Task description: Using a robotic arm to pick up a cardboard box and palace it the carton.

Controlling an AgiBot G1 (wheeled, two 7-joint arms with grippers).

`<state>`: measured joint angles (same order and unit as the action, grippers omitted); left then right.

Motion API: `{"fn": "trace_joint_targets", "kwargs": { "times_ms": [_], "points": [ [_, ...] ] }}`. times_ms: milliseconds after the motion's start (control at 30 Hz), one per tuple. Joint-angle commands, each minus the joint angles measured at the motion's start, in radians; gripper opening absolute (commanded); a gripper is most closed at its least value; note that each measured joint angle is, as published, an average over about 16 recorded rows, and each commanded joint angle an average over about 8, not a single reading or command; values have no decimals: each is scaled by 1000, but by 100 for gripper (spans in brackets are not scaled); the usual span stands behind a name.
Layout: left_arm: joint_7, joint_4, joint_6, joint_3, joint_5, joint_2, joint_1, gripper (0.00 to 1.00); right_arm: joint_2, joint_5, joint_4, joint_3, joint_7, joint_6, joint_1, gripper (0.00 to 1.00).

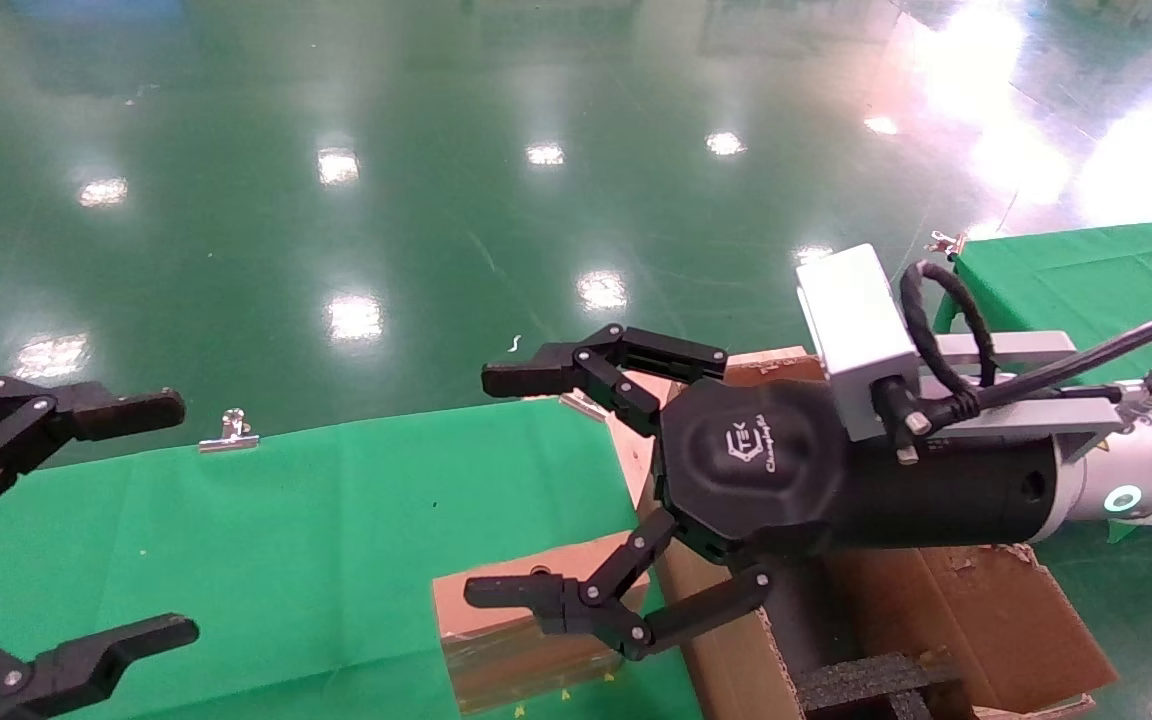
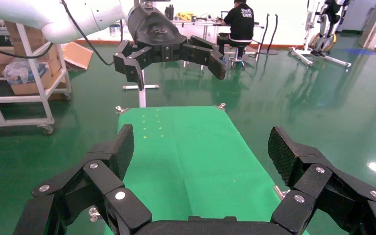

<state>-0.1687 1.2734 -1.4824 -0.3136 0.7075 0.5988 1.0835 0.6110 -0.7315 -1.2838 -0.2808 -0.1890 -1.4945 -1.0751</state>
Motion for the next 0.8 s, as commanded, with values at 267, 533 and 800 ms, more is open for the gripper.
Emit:
{"fn": "trace_joint_targets", "kwargs": {
  "times_ms": [267,533,800],
  "points": [
    [0,0,0,0,0,0,0,100,0,0,0,0,0,0,0,100],
    [0,0,0,0,0,0,0,55,0,0,0,0,0,0,0,100],
    [0,0,0,0,0,0,0,0,0,-1,0,0,0,0,1,100]
  ]
}}
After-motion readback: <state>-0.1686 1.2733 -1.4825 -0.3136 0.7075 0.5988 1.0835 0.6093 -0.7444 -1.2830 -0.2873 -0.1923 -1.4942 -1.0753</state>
